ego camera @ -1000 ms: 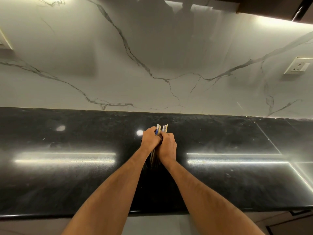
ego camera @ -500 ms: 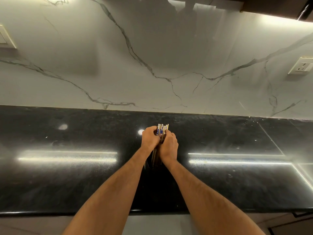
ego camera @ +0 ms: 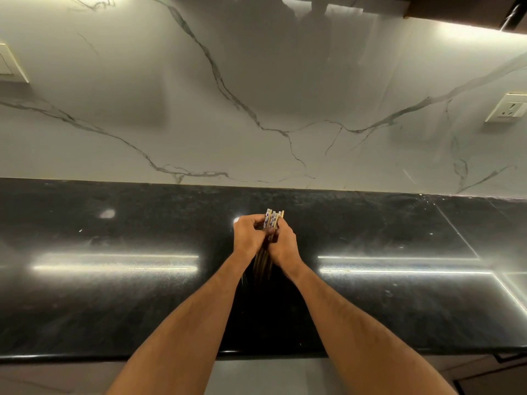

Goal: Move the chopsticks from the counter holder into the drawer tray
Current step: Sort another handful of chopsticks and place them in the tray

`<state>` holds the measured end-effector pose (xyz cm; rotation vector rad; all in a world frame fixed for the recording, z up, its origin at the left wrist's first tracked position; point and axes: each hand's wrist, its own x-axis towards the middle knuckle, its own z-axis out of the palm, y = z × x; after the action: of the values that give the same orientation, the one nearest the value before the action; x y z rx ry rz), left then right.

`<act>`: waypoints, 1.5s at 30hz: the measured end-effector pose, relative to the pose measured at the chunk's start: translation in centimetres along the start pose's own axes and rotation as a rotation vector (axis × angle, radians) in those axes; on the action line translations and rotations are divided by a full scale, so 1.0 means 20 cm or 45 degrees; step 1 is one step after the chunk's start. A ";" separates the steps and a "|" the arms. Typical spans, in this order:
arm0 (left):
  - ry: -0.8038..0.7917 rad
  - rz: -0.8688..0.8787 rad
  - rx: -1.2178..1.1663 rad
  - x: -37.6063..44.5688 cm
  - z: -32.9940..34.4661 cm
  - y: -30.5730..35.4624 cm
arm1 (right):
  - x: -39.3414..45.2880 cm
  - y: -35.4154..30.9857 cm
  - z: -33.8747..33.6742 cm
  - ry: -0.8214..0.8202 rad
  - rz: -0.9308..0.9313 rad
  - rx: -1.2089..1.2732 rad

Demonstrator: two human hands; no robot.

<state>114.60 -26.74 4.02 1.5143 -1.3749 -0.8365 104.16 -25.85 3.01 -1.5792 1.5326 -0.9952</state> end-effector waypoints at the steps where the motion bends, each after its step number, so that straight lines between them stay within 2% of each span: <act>1: -0.005 0.009 -0.021 0.00 0.00 0.00 | 0.00 0.00 0.00 0.014 -0.004 -0.009; 7: 0.027 0.142 -0.034 -0.03 -0.01 -0.02 | 0.00 -0.03 0.00 0.160 0.027 -0.058; 12: 0.052 0.064 -0.236 -0.04 -0.05 0.01 | 0.03 -0.13 -0.07 0.249 0.015 0.006; 14: -0.068 -0.001 -0.388 -0.05 -0.08 0.02 | 0.06 -0.20 -0.13 0.255 0.046 0.104; 19: -0.528 -0.056 -0.462 -0.13 -0.15 0.10 | 0.08 -0.38 -0.30 0.166 0.003 0.221; 25: -0.630 -0.132 -0.591 -0.28 -0.20 0.22 | -0.03 -0.48 -0.40 0.011 -0.013 0.241; 33: -0.533 -0.194 -0.650 -0.47 -0.20 0.27 | -0.21 -0.53 -0.45 -0.130 -0.046 0.354; 36: -0.479 -0.206 -0.643 -0.53 -0.21 0.29 | -0.25 -0.55 -0.45 -0.139 0.009 0.420; 40: -0.424 -0.216 -0.600 -0.57 -0.21 0.30 | -0.29 -0.55 -0.45 0.014 0.038 0.286; 45: -0.339 -0.240 -0.608 -0.60 -0.20 0.32 | -0.33 -0.56 -0.48 0.298 0.077 0.358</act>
<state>113.95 -14.01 10.27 1.1965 -1.1151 -1.4145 100.56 -18.64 17.00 -1.2490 1.5052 -1.3345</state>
